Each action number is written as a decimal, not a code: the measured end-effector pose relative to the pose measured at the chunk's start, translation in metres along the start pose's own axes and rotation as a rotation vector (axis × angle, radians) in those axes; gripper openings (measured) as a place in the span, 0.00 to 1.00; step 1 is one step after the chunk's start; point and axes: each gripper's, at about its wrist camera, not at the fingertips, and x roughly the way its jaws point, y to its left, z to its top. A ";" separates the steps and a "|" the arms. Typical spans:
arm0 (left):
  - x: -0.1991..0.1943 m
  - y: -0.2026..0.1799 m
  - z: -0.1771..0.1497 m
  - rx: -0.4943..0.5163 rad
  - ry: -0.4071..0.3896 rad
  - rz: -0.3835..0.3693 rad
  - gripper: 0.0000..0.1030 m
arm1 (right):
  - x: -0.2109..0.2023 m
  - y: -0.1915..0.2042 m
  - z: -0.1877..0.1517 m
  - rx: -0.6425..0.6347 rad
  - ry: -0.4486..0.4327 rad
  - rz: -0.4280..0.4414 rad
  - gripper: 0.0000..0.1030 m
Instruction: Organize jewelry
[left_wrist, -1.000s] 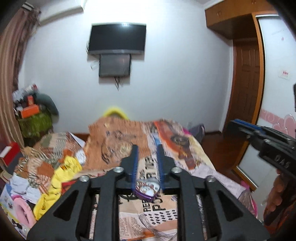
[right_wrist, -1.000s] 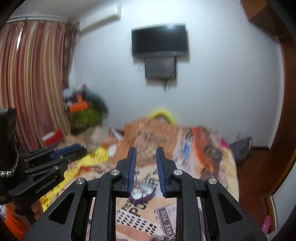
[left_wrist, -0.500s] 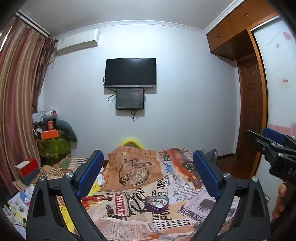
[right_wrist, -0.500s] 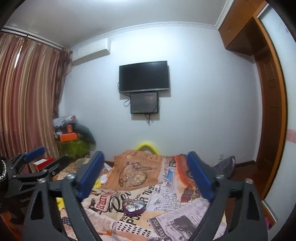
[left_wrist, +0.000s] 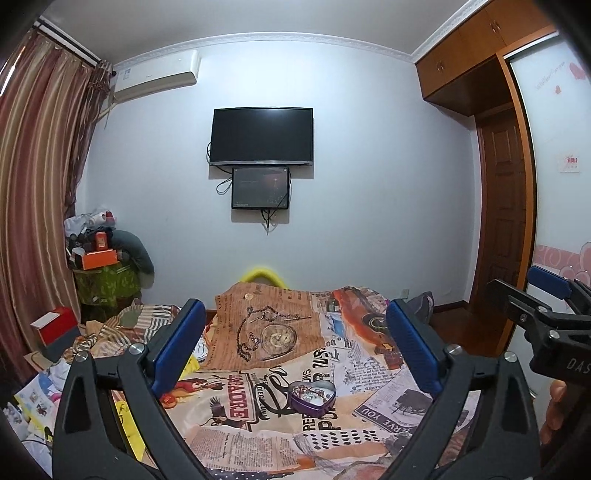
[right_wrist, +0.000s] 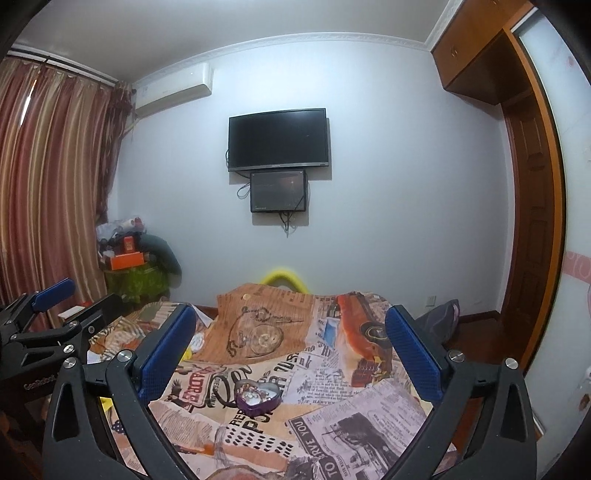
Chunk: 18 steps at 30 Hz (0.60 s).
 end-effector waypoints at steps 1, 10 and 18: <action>0.000 -0.001 -0.001 0.001 0.002 0.000 0.96 | 0.000 0.000 0.001 0.000 0.001 0.000 0.99; 0.002 -0.001 -0.002 0.005 0.010 -0.006 0.96 | 0.000 0.000 -0.001 -0.005 0.010 0.002 0.99; 0.005 -0.002 -0.003 0.007 0.019 -0.008 0.96 | 0.001 -0.001 -0.001 -0.005 0.023 0.005 0.99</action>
